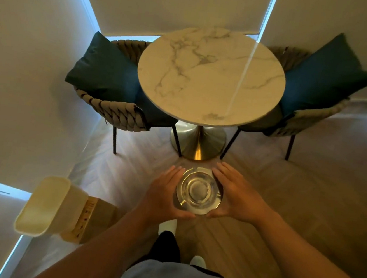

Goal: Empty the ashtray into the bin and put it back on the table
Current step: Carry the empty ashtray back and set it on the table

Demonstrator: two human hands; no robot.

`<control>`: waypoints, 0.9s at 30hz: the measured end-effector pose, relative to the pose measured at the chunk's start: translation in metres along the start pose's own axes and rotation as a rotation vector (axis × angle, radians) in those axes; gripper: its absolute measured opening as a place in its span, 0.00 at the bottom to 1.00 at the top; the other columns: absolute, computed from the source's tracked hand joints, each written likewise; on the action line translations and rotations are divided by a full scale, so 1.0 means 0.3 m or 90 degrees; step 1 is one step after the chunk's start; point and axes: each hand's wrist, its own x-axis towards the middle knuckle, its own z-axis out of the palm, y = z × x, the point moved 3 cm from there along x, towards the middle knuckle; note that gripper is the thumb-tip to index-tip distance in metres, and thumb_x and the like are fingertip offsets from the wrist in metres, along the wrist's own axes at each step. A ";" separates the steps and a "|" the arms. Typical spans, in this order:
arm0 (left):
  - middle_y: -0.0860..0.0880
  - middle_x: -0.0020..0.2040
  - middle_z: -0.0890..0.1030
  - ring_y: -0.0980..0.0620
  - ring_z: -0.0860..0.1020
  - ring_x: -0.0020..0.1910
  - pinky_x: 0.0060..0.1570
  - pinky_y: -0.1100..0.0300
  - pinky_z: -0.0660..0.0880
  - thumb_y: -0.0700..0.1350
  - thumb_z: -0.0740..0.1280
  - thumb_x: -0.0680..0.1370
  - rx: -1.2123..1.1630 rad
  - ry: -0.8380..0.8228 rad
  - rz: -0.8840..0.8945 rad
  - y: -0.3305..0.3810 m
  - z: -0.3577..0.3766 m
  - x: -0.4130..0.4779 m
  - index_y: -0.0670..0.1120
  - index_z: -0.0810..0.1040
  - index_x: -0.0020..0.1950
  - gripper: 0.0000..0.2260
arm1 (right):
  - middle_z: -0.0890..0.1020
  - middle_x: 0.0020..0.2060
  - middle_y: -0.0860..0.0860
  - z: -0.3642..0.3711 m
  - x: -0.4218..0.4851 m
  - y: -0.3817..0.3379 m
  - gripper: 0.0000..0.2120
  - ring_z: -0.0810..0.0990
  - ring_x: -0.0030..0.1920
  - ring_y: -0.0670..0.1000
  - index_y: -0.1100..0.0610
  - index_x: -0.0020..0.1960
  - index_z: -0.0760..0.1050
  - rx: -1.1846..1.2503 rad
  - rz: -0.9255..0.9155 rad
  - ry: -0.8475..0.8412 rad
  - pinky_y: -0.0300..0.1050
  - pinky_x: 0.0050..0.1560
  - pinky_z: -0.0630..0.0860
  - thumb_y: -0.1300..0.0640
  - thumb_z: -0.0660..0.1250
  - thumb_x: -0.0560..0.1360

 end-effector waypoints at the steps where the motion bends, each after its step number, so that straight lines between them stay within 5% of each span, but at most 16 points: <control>1: 0.46 0.76 0.69 0.47 0.64 0.78 0.76 0.48 0.63 0.66 0.78 0.64 0.006 0.001 0.016 0.018 0.003 0.022 0.41 0.64 0.77 0.51 | 0.65 0.74 0.57 -0.007 -0.009 0.024 0.56 0.54 0.74 0.49 0.58 0.75 0.59 0.002 0.009 0.003 0.45 0.73 0.51 0.28 0.72 0.59; 8: 0.43 0.73 0.73 0.45 0.69 0.75 0.75 0.46 0.64 0.62 0.78 0.66 0.011 0.002 0.071 0.035 -0.033 0.192 0.39 0.68 0.75 0.45 | 0.59 0.78 0.52 -0.011 0.067 0.157 0.57 0.49 0.78 0.50 0.52 0.77 0.52 0.004 0.070 -0.012 0.48 0.76 0.52 0.24 0.68 0.59; 15: 0.48 0.75 0.70 0.49 0.66 0.76 0.74 0.49 0.65 0.68 0.75 0.66 0.012 -0.022 0.072 -0.120 -0.088 0.470 0.43 0.65 0.76 0.48 | 0.58 0.78 0.53 -0.070 0.327 0.284 0.59 0.52 0.78 0.53 0.54 0.78 0.52 -0.018 0.089 -0.015 0.48 0.76 0.51 0.21 0.64 0.58; 22: 0.46 0.76 0.69 0.48 0.65 0.77 0.75 0.48 0.64 0.73 0.71 0.66 0.062 -0.009 0.101 -0.227 -0.204 0.769 0.43 0.64 0.77 0.49 | 0.67 0.73 0.54 -0.205 0.593 0.387 0.55 0.63 0.74 0.55 0.54 0.74 0.58 -0.001 0.082 0.026 0.46 0.73 0.59 0.25 0.69 0.59; 27: 0.46 0.79 0.64 0.48 0.59 0.80 0.76 0.46 0.61 0.73 0.71 0.64 0.085 -0.030 0.077 -0.250 -0.249 0.912 0.44 0.60 0.79 0.53 | 0.55 0.79 0.54 -0.259 0.698 0.476 0.59 0.49 0.79 0.54 0.55 0.78 0.52 0.014 0.099 0.005 0.46 0.76 0.47 0.28 0.72 0.59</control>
